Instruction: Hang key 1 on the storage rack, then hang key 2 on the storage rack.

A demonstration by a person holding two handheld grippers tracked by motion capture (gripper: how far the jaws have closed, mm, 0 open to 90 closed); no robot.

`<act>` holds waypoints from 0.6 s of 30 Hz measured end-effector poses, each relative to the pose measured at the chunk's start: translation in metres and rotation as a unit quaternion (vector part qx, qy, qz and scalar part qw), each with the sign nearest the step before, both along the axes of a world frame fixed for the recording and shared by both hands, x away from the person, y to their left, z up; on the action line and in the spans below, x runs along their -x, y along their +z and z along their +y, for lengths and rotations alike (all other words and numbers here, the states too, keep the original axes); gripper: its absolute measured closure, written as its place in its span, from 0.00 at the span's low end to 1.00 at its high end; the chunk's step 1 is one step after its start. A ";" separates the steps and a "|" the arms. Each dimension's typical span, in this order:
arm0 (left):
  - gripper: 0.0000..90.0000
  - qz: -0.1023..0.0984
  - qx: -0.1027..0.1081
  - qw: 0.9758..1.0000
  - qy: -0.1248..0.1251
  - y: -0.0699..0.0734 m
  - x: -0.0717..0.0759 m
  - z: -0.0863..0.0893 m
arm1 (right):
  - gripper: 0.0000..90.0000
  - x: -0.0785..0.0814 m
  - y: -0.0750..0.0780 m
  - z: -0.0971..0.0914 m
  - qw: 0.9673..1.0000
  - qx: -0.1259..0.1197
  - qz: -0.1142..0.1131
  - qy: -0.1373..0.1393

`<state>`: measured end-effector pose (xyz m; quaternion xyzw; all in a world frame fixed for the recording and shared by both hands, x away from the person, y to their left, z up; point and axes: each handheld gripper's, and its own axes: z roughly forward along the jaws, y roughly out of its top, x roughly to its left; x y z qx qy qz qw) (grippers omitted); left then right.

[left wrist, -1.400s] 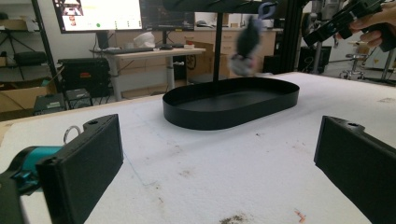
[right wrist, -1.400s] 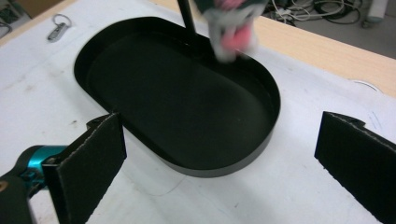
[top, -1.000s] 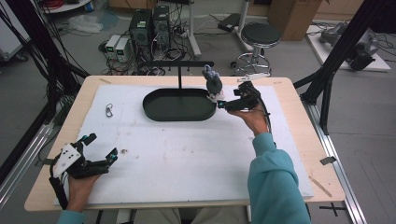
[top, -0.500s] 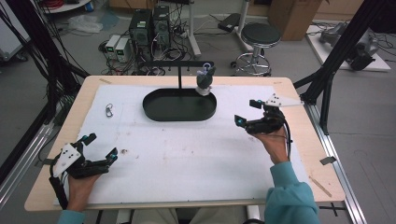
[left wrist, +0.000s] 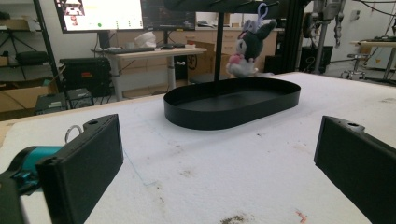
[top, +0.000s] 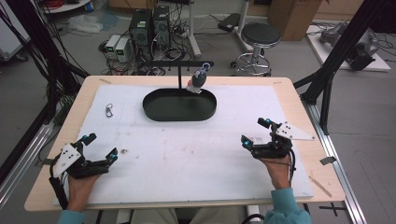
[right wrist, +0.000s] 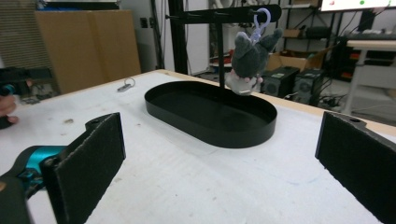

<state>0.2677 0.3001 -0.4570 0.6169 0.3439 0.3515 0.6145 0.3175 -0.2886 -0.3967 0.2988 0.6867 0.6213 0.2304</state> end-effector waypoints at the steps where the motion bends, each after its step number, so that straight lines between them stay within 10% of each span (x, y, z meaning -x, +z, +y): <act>1: 0.02 0.000 0.000 1.000 0.000 0.000 0.000 0.000 | 0.01 0.002 -0.002 0.000 1.000 0.003 -0.002 -0.003; 18: 0.02 -0.003 0.003 1.000 0.000 0.000 0.001 0.000 | 0.01 0.017 -0.017 0.003 1.000 -0.008 -0.011 -0.005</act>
